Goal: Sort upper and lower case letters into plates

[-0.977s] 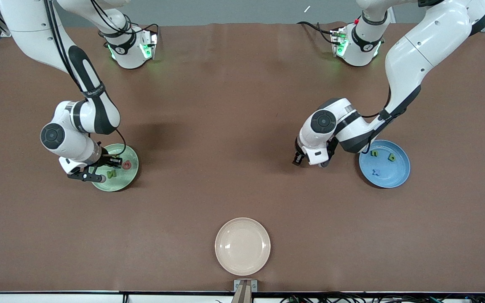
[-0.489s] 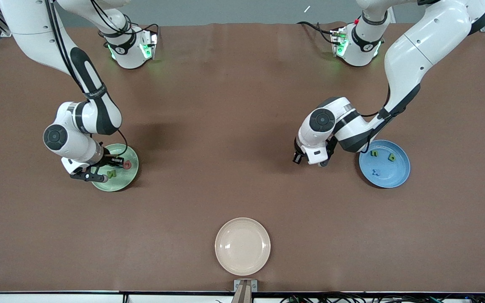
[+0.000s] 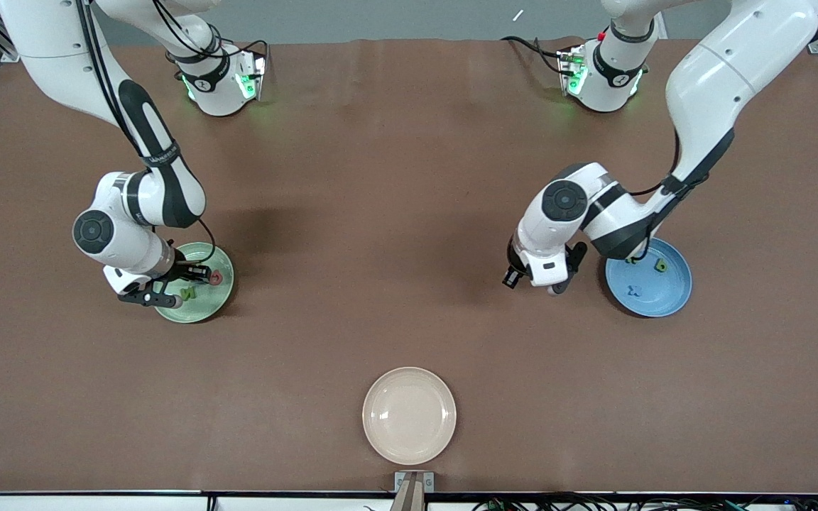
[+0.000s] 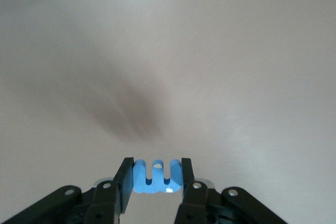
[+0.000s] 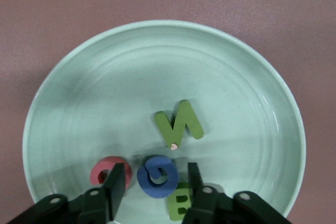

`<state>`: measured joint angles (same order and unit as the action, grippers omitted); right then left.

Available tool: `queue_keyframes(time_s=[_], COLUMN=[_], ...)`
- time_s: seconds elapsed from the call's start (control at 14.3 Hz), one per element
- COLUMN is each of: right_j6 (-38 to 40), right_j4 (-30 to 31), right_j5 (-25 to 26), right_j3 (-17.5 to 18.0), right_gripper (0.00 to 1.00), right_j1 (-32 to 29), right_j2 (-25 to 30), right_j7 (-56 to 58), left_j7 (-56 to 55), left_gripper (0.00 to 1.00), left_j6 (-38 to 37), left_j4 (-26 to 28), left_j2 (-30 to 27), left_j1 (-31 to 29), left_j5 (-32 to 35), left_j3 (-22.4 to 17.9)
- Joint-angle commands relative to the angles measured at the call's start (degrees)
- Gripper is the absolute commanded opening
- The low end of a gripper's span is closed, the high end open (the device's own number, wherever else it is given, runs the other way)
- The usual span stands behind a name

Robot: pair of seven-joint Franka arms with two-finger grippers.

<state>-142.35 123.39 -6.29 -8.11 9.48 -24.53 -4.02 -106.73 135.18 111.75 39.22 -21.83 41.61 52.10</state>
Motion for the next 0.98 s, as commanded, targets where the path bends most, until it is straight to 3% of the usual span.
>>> queue_keyframes(time_s=[0.0,0.21,0.42,0.7,0.91], right_j6=[10.6,18.1,25.5,39.5,49.4], right_j4=[-3.6,-6.4,-9.8,-20.5,-28.7], right_j5=[0.7,0.7,0.8,4.5,6.5], right_j3=[0.6,0.6,0.5,-0.2,-1.0], right_gripper=[1.00,1.00,1.00,1.00,1.00], right_j1=[-0.8,-0.9,-1.1,-1.2,-1.6], right_j2=[2.9,6.6,10.4,11.4,11.8], right_j7=[0.2,0.2,0.5,0.3,0.6], left_j7=[11.5,32.7,46.1,63.8,71.0], left_gripper=[0.21,0.21,0.21,0.21,0.21], left_j6=[-1.8,-9.6,-13.4,-15.6,-15.6], left_j4=[0.9,1.0,1.4,2.3,2.4], left_j2=[-1.4,-1.5,-1.5,-1.5,-0.9], left_j1=[-8.5,-16.6,-25.2,-33.1,-35.6], left_j5=[-0.4,-0.4,-0.4,0.7,2.5], left_j3=[5.5,10.5,15.1,15.7,15.0])
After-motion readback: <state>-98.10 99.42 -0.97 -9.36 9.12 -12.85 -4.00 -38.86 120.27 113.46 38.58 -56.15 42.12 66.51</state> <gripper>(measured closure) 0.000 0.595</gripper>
